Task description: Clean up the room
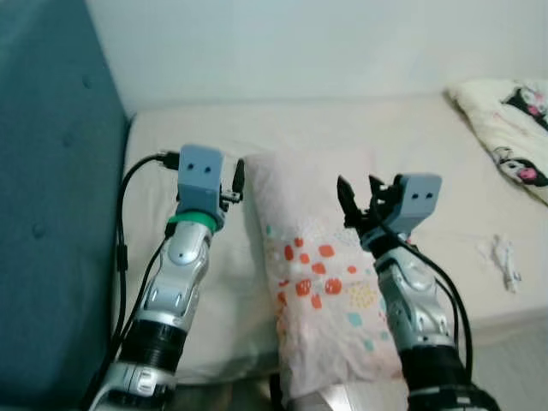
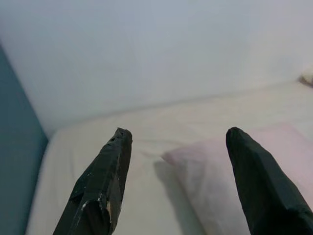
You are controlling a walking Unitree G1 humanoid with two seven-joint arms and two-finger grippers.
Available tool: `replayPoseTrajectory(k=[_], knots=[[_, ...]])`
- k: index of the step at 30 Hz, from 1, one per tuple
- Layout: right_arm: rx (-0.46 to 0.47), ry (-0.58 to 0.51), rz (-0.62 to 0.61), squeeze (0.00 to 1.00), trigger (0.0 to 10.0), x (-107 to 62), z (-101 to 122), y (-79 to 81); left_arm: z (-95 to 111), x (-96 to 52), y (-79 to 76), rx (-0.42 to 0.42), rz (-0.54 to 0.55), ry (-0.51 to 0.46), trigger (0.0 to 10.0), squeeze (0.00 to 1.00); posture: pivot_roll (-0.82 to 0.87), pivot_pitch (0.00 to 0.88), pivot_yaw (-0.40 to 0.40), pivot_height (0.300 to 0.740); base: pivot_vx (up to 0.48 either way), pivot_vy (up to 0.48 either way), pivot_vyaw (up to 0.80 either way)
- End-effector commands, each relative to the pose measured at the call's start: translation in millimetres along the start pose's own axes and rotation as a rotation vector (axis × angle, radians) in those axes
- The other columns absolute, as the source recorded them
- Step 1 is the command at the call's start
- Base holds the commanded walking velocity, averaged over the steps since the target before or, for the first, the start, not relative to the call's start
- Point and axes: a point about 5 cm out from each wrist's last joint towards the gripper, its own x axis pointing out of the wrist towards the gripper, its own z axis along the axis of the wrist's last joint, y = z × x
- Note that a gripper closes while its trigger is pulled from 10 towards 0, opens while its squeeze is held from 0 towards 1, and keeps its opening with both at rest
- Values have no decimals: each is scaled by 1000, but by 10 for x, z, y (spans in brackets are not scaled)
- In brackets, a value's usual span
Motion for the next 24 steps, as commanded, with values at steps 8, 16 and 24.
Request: replayPoseTrajectory(k=[8, 16, 24], knots=[[10, 20, 2, 0, 10000, -27, -53, 32, -124, -55, 39, 12, 9, 38, 10000, 0, -127, 54, 4, 740, 0, 0, 0], [15, 22, 0, 0, 10000, -36, -64, 36, -127, -62, 33, 15, 6, 39, 10000, 0, -125, 60, 7, 740, 0, 0, 0], [16, 25, -1, 0, 10000, -39, -70, 36, -140, -69, 15, 9, -4, 46, 10000, 0, -124, 63, 6, 740, 0, 0, 0]])
